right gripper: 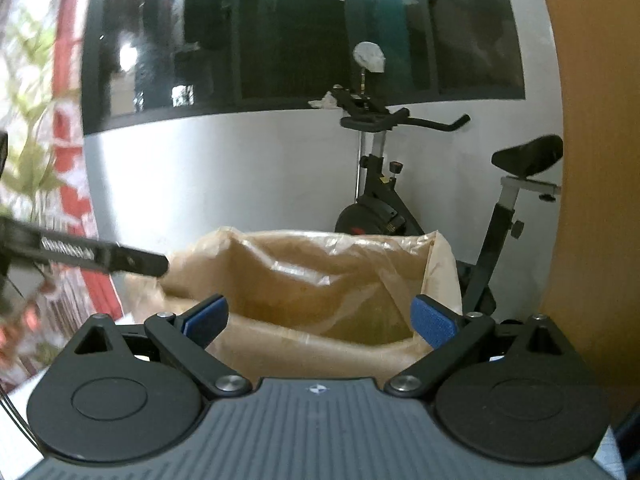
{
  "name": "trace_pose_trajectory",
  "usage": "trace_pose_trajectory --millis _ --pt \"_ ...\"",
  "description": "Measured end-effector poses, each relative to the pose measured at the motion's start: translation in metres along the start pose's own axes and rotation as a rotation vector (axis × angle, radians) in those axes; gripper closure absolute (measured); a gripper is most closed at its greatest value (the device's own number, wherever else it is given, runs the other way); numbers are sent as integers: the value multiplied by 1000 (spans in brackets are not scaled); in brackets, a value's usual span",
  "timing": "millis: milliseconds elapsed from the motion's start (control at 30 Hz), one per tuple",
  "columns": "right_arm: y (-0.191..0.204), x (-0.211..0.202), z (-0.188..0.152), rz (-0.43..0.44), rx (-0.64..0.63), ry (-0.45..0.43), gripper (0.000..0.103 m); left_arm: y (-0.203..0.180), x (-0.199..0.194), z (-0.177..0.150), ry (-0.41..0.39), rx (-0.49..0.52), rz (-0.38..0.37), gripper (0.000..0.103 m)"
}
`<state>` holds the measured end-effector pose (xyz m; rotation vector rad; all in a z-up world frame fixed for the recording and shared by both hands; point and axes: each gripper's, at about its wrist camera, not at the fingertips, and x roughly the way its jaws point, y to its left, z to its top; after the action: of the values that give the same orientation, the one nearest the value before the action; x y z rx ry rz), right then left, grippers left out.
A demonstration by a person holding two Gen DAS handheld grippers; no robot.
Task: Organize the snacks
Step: 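Grasp the pale green barcode bag with the left tool while the right tool grasps the yellow chip bag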
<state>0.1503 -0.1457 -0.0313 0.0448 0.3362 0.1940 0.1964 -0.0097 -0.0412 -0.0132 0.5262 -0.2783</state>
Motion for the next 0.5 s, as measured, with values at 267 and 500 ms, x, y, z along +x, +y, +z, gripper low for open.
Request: trace_pose_trajectory --millis 267,500 --pt "5 -22 -47 -31 7 18 3 12 -4 -53 69 -79 -10 11" --pt "0 -9 -89 -53 -17 155 3 14 19 -79 178 -84 -40 11"
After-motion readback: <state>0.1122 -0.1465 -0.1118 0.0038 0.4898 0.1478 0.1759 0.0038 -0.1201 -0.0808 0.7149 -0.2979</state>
